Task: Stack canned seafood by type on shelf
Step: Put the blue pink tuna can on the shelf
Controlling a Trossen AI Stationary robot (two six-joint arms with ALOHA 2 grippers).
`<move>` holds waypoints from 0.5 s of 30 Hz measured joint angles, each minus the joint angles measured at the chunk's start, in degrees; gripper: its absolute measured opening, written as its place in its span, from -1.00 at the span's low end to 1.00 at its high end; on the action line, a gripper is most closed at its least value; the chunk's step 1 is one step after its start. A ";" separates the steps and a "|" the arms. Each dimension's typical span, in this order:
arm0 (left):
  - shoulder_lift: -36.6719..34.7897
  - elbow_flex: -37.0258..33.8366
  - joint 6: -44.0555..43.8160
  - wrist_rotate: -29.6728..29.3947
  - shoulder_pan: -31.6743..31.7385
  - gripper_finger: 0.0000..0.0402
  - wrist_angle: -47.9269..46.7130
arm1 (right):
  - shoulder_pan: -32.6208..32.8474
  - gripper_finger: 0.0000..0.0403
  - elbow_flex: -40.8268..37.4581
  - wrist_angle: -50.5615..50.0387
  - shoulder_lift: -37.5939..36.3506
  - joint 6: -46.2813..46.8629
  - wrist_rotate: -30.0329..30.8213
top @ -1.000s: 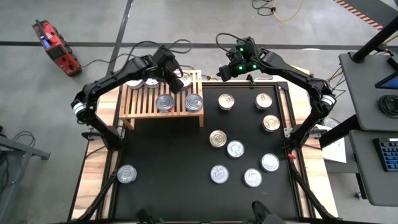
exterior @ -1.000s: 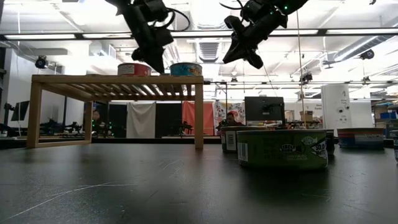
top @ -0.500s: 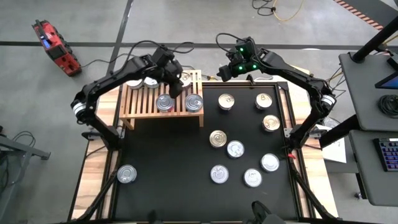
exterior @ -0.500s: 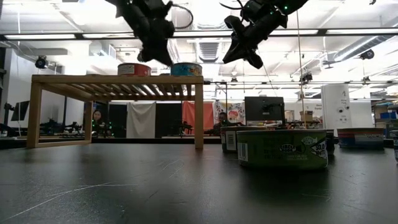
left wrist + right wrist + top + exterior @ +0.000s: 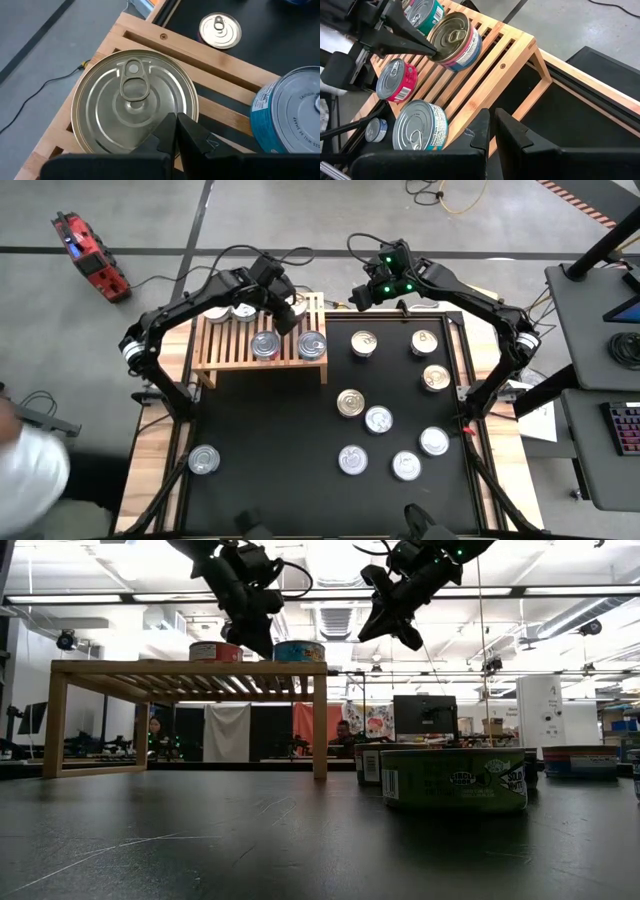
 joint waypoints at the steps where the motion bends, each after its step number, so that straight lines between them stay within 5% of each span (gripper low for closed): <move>1: 0.00 0.04 -0.20 -0.14 0.04 -1.00 -0.23 | 0.00 -0.91 0.00 0.00 0.00 0.00 0.00; 15: -2.11 -0.04 -1.79 -7.41 1.32 -1.00 -5.11 | 0.02 -0.91 0.00 -0.02 0.00 0.00 0.02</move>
